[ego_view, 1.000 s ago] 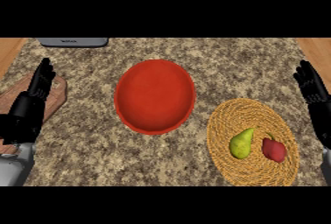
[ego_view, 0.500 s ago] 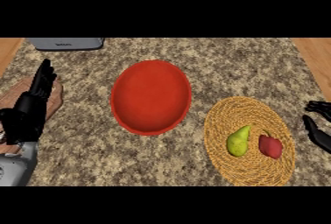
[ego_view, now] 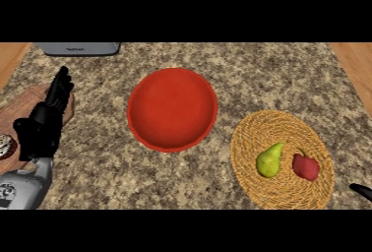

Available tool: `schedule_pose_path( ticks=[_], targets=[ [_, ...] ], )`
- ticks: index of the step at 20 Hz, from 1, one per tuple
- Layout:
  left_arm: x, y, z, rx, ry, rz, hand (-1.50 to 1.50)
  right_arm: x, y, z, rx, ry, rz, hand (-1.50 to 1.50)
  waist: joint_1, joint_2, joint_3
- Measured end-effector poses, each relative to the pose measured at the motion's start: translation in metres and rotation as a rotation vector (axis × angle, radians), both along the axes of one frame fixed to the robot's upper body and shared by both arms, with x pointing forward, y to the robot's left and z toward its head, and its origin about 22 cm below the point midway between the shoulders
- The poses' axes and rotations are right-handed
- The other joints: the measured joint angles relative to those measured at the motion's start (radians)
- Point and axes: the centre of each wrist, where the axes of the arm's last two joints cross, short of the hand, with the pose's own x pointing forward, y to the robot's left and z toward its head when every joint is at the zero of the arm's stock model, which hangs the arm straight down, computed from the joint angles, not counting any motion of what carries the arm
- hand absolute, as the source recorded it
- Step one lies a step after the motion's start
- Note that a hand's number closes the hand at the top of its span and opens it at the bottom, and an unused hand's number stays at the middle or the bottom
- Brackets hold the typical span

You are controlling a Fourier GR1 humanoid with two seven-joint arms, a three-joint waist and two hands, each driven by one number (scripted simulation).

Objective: Pick the pear from the placemat and place it in the bowl

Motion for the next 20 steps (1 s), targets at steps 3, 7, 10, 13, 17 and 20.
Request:
schedule_pose_path(
  ticks=[3, 7, 10, 13, 17, 20],
  targets=[
    [-0.001, -0.001, 0.000, -0.001, 0.000, 0.002, 0.00, 0.001, -0.005, 0.023, -0.131, 0.066, 0.041, -1.50, 0.000, -0.002, -0.001],
    [0.000, -0.001, 0.003, -0.005, 0.007, -0.003, 0.00, 0.012, 0.004, 0.052, -0.319, 0.162, 0.081, -1.50, 0.002, -0.002, -0.003],
    [0.000, -0.001, 0.003, 0.002, 0.011, -0.004, 0.00, 0.025, 0.021, 0.072, -0.436, 0.238, 0.118, -1.50, 0.007, -0.002, -0.003],
    [0.002, 0.000, 0.004, -0.001, 0.009, -0.006, 0.00, 0.035, 0.045, 0.084, -0.515, 0.298, 0.164, -1.50, 0.007, -0.001, -0.003],
    [0.006, -0.001, 0.002, -0.002, 0.009, -0.010, 0.00, 0.047, 0.079, 0.088, -0.574, 0.365, 0.229, -1.50, 0.008, -0.001, -0.002],
    [0.008, -0.002, 0.001, 0.003, 0.007, -0.008, 0.00, 0.054, 0.098, 0.090, -0.614, 0.407, 0.274, -1.50, 0.008, 0.000, -0.002]
  ],
)
